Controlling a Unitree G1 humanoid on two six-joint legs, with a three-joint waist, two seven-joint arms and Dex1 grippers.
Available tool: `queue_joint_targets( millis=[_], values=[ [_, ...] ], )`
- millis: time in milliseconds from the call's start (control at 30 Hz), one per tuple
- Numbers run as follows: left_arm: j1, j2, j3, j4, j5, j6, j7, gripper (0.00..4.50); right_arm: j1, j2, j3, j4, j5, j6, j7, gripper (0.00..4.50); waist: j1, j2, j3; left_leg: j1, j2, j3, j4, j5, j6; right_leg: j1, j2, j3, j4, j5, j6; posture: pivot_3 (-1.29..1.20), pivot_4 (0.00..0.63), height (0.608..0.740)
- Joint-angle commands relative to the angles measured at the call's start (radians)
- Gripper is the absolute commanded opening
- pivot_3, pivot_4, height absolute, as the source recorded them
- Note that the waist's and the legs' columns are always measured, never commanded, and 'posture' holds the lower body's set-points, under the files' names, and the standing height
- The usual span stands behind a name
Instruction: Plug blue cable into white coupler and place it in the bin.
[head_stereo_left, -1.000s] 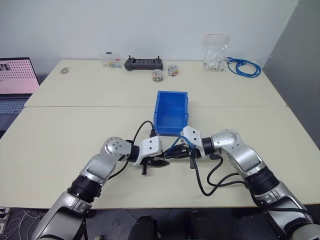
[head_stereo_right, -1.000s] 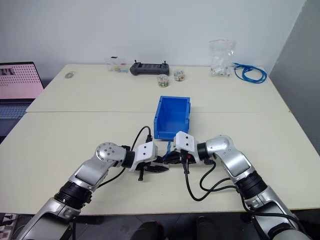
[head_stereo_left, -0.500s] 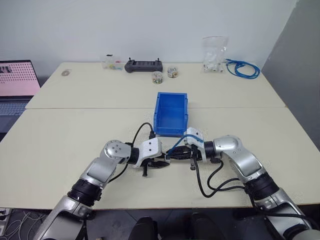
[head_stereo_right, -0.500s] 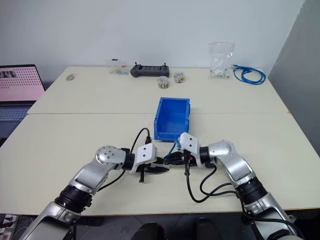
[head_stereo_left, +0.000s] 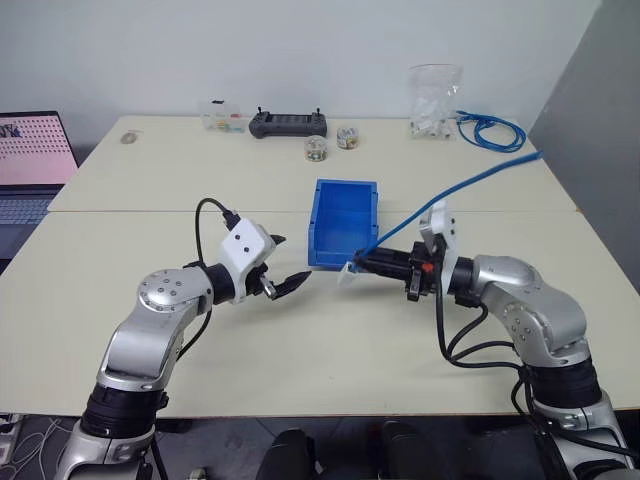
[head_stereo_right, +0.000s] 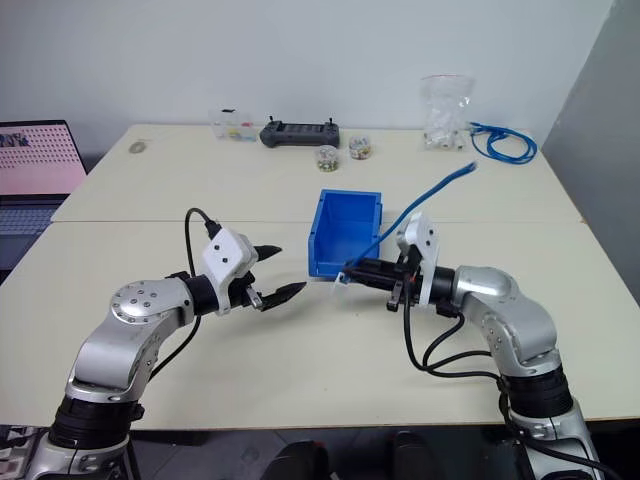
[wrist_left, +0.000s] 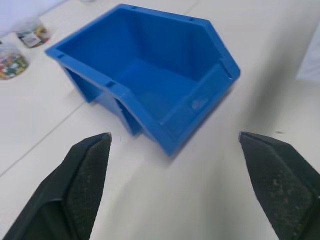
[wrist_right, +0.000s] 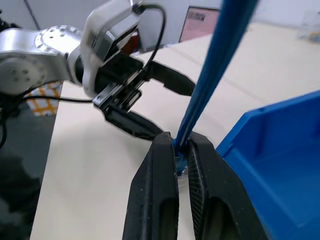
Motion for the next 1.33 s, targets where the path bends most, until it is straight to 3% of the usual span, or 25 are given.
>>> queue_joint_targets(
  millis=[33,100,233,333,567,700,867,1033,1167,1333],
  values=[
    [-0.020,0.015,-0.004,-0.040,0.014,-0.002,0.027,4.20,-0.215,0.033,-0.032,0.265,-0.045,-0.056,-0.058,0.00,0.001,0.000,0.001,0.000,0.000,0.000,0.000,0.000,0.000,-0.001,0.001,0.000,0.000,0.000,0.000,0.00,0.150,0.740],
    [-0.032,0.013,-0.014,-0.029,0.017,-0.006,0.033,4.20,-0.342,0.057,-0.009,0.488,-0.114,-0.113,-0.083,0.00,0.004,0.000,0.001,0.000,0.002,-0.001,-0.001,0.000,0.000,-0.001,0.002,-0.001,0.001,0.003,-0.005,0.00,0.150,0.740],
    [-0.052,0.018,-0.033,-0.023,0.024,-0.008,0.036,4.20,-0.542,0.064,0.026,0.889,-0.245,-0.226,-0.110,1.19,0.005,0.000,0.002,-0.006,0.001,0.001,-0.001,0.000,0.000,-0.007,0.001,0.000,0.001,0.003,-0.006,0.00,0.150,0.740],
    [-0.055,0.024,-0.015,-0.016,0.020,0.010,0.046,4.20,-0.590,0.021,0.032,0.994,-0.292,-0.279,-0.067,2.00,0.013,0.000,0.002,-0.017,0.001,0.002,0.001,0.001,-0.001,-0.014,-0.001,-0.001,-0.001,0.003,-0.006,0.00,0.150,0.740],
    [-0.072,0.038,0.042,0.045,-0.004,0.045,0.067,4.20,-0.509,-0.097,-0.017,0.843,-0.273,-0.219,-0.004,3.54,0.014,0.000,0.002,-0.022,0.000,0.004,0.001,0.001,-0.001,-0.016,-0.003,0.000,-0.006,0.003,-0.005,0.00,0.150,0.740],
    [-0.092,0.051,0.063,0.109,-0.008,0.068,0.078,4.20,-0.335,-0.175,-0.051,0.598,-0.259,-0.157,-0.022,4.46,0.015,0.000,0.002,-0.020,0.000,0.002,0.001,0.000,0.000,-0.015,-0.003,-0.002,-0.002,0.003,-0.005,0.00,0.150,0.740],
    [-0.101,0.076,0.112,0.210,-0.010,0.071,0.093,4.20,-0.071,-0.261,-0.089,0.275,-0.218,-0.109,-0.005,4.46,0.018,0.000,0.003,-0.018,0.000,0.002,0.002,0.001,0.000,-0.014,-0.002,-0.002,0.002,0.003,-0.005,0.00,0.150,0.740],
    [-0.088,0.080,0.171,0.239,-0.034,0.012,0.094,4.20,0.125,-0.280,-0.133,0.027,-0.112,-0.046,0.022,4.46,0.006,0.000,0.003,-0.017,0.001,0.002,0.002,0.001,0.000,-0.014,-0.001,-0.002,0.002,0.003,-0.005,0.00,0.150,0.740],
    [-0.081,0.069,0.216,0.239,-0.083,0.016,0.083,4.20,0.185,-0.290,-0.162,-0.083,-0.032,0.020,0.027,4.46,0.006,0.000,0.003,-0.017,0.001,0.001,0.003,0.001,0.000,-0.014,-0.001,-0.002,0.002,0.003,-0.005,0.00,0.150,0.740],
    [-0.069,0.070,0.217,0.248,-0.107,-0.021,0.062,4.20,0.171,-0.305,-0.156,-0.082,-0.012,0.036,0.021,4.46,0.010,0.000,0.003,-0.016,0.001,0.001,0.004,0.001,0.000,-0.012,-0.001,-0.002,0.002,0.003,-0.004,0.00,0.150,0.740]
  ],
)
